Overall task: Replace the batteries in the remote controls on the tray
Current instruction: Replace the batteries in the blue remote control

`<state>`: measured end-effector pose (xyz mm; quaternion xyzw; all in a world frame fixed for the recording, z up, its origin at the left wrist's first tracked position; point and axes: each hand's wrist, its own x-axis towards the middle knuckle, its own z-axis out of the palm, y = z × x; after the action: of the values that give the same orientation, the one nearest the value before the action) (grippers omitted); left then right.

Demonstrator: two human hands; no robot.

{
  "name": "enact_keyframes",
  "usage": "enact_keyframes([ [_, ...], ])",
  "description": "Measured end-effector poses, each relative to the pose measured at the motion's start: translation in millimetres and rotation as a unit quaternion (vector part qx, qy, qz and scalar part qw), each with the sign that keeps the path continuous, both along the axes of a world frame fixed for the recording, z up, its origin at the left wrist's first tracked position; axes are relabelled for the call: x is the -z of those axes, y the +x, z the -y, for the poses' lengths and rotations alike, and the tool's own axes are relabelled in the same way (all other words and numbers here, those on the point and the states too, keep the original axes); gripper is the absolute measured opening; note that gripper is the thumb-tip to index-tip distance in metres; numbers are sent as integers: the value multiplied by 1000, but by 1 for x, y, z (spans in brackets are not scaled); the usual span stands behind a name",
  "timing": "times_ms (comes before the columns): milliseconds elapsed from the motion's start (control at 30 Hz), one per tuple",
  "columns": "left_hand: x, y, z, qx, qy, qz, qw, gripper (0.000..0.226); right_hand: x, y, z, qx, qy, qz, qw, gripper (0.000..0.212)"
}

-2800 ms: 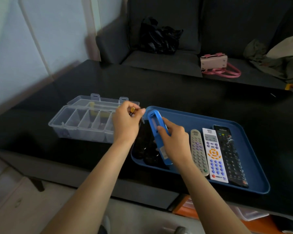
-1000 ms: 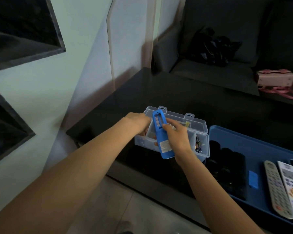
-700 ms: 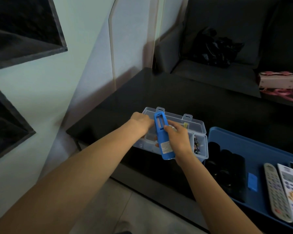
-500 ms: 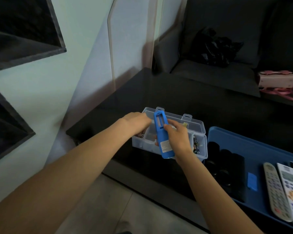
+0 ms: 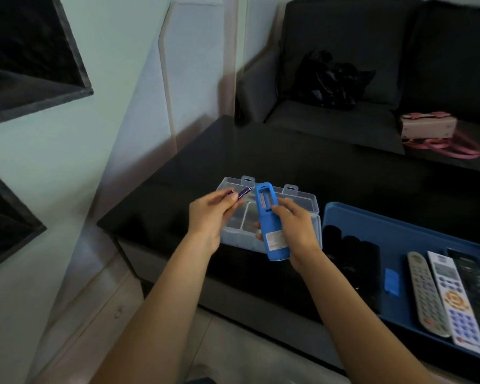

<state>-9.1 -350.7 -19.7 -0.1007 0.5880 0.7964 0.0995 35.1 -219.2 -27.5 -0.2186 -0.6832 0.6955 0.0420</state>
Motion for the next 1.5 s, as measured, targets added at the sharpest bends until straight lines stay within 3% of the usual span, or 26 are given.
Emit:
enact_keyframes([
  [133,13,18,-25,-10,39,-7,999,14,6,20,-23,1,7,-15,1000,30],
  [333,31,40,-62,-7,-107,-133,985,16,20,47,-57,5,42,-30,999,25],
  [400,31,42,-70,3,-210,-210,955,18,23,54,-67,4,38,-24,999,27],
  [500,25,45,-82,26,-335,-328,883,24,24,61,-80,3,40,-21,999,30],
  [733,24,48,-105,35,-441,-446,778,26,25,66,-92,-7,61,-37,997,29],
  [800,25,46,-112,34,-435,-454,776,26,23,65,-94,-10,62,-40,997,26],
  [1000,29,46,-126,-20,-365,-420,831,21,18,71,-102,-42,65,-30,997,19],
  [1300,33,50,-139,33,-388,-423,819,16,18,75,-110,-33,24,-19,999,17],
  [1500,31,46,-142,63,-383,-387,837,16,18,75,-116,-24,-3,-12,1000,24],
])
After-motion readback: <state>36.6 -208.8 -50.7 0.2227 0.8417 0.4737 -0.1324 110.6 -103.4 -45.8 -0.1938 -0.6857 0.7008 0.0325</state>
